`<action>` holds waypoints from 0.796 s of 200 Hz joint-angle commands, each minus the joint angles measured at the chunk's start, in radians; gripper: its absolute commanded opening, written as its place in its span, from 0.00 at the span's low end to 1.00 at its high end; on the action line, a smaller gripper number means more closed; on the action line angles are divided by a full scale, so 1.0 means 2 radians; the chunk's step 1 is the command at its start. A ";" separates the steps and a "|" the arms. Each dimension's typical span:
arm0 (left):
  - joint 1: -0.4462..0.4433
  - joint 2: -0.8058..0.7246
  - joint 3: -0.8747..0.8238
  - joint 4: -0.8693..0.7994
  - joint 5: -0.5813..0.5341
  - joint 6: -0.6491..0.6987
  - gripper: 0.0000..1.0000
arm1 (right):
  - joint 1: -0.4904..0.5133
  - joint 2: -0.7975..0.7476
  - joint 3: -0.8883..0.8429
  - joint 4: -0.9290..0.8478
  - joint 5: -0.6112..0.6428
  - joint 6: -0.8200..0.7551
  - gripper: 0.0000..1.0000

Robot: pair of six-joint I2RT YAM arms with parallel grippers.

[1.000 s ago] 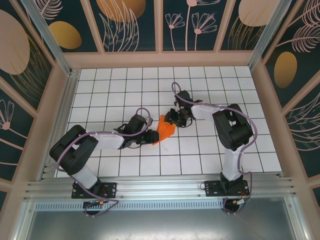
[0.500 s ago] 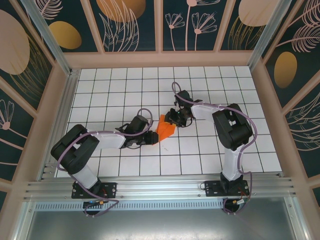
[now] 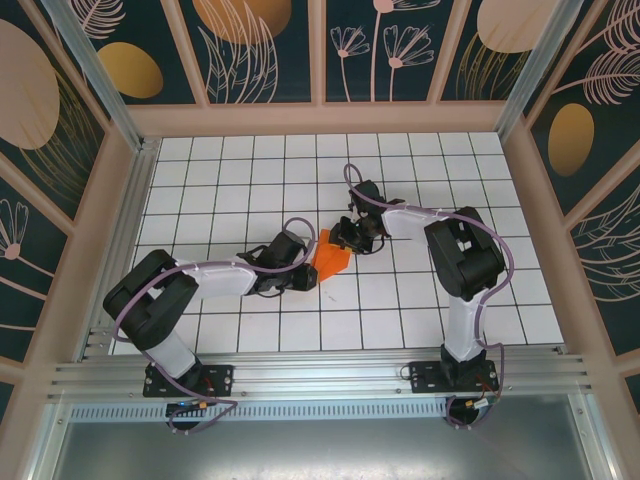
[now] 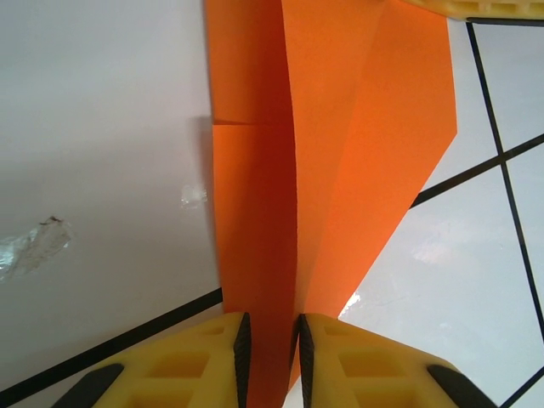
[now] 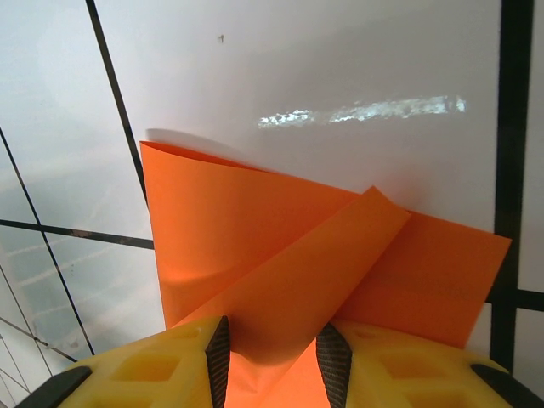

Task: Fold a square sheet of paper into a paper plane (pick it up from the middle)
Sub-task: Fourth fold the wing at the center of the table.

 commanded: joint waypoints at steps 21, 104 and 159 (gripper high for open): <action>-0.003 0.001 0.008 -0.019 -0.011 0.009 0.18 | -0.002 0.044 -0.013 -0.027 0.046 0.006 0.38; -0.002 0.008 -0.008 0.012 0.007 -0.030 0.06 | -0.009 0.031 -0.037 0.010 0.011 0.011 0.46; 0.024 0.000 -0.056 0.107 0.078 -0.076 0.01 | -0.020 0.017 -0.064 0.052 -0.022 0.015 0.59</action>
